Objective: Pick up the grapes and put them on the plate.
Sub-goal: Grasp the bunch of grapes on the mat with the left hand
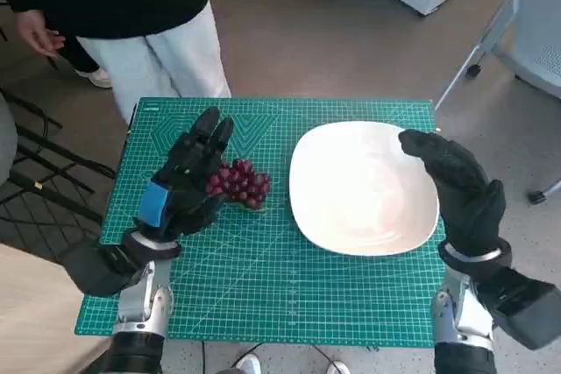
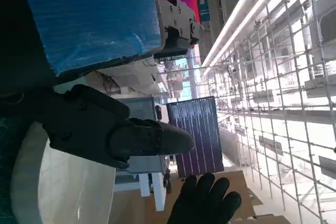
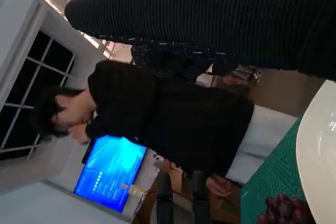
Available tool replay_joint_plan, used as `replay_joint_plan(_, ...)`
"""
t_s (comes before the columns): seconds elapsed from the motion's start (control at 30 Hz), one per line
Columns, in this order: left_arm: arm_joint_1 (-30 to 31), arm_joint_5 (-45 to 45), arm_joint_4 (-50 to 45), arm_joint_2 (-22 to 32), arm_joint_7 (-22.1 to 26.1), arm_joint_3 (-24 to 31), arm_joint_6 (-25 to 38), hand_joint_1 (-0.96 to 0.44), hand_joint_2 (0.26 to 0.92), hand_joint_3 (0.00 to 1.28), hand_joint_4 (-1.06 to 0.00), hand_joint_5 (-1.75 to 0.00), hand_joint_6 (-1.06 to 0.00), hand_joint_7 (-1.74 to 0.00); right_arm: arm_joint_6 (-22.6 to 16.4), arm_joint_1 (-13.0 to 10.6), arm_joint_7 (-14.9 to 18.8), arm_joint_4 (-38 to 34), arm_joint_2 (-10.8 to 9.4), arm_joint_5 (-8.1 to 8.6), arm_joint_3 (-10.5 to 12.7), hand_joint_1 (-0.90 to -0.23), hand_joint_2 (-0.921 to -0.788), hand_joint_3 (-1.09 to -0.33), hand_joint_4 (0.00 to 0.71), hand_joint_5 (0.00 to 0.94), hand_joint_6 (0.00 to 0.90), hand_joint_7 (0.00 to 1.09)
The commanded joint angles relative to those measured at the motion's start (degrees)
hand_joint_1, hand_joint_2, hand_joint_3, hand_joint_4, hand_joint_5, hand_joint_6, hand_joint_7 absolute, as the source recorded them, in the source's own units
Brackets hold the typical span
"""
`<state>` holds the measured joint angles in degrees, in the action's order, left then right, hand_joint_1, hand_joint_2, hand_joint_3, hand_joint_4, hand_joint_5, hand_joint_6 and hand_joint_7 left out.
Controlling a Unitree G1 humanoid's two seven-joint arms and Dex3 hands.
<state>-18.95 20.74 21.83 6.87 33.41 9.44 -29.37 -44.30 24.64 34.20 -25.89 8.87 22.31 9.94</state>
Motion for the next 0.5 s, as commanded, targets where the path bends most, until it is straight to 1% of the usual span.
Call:
replay_joint_plan(0.03, -0.7, 0.0, 0.4, 0.6, 0.0, 0.2, 0.1, -0.57, 0.921, 0.27, -0.17, 0.0, -0.29, 0.0, 0.4, -0.6, 0.0, -0.5, 0.0, -0.19, 0.1, -0.564, -0.921, -0.613, 0.195, 0.0, 0.078, 0.23)
replay_joint_plan(0.13, -1.1, -1.5, 0.5, 1.4, -0.7, 0.2, -0.6, -0.58, 0.921, 0.27, -0.17, 0.0, -0.29, 0.0, 0.4, -0.5, -0.2, -0.6, 0.0, -0.35, 0.1, -0.562, -0.921, -0.615, 0.194, 0.0, 0.077, 0.23)
replay_joint_plan(0.23, -1.8, -6.3, 0.9, 3.8, -2.8, 0.0, -2.3, -0.6, 0.921, 0.25, -0.17, 0.0, -0.27, 0.0, 0.4, -0.4, -0.2, -0.7, 0.1, -0.42, 0.1, -0.561, -0.921, -0.617, 0.193, 0.0, 0.076, 0.23)
replay_joint_plan(0.33, -2.7, -16.4, 0.9, 8.3, -7.5, -0.6, -4.6, -0.64, 0.921, 0.21, -0.14, 0.0, -0.25, 0.0, 0.4, -0.3, -0.1, -0.9, 0.2, -0.44, 0.2, -0.558, -0.921, -0.62, 0.192, 0.0, 0.076, 0.23)
replay_joint_plan(0.4, -3.0, -23.6, -0.1, 11.4, -10.8, -1.2, -4.9, -0.66, 0.921, 0.18, -0.12, 0.0, -0.23, 0.0, 0.4, -0.2, -0.1, -0.9, 0.2, -0.47, 0.2, -0.556, -0.921, -0.621, 0.192, 0.0, 0.076, 0.23)
replay_joint_plan(0.5, -3.1, -32.5, -3.3, 15.4, -13.9, -2.7, -2.1, -0.71, 0.921, 0.12, -0.06, 0.0, -0.19, 0.0, 0.4, -0.1, 0.0, -0.9, 0.3, -0.53, 0.2, -0.552, -0.921, -0.623, 0.193, 0.001, 0.078, 0.23)
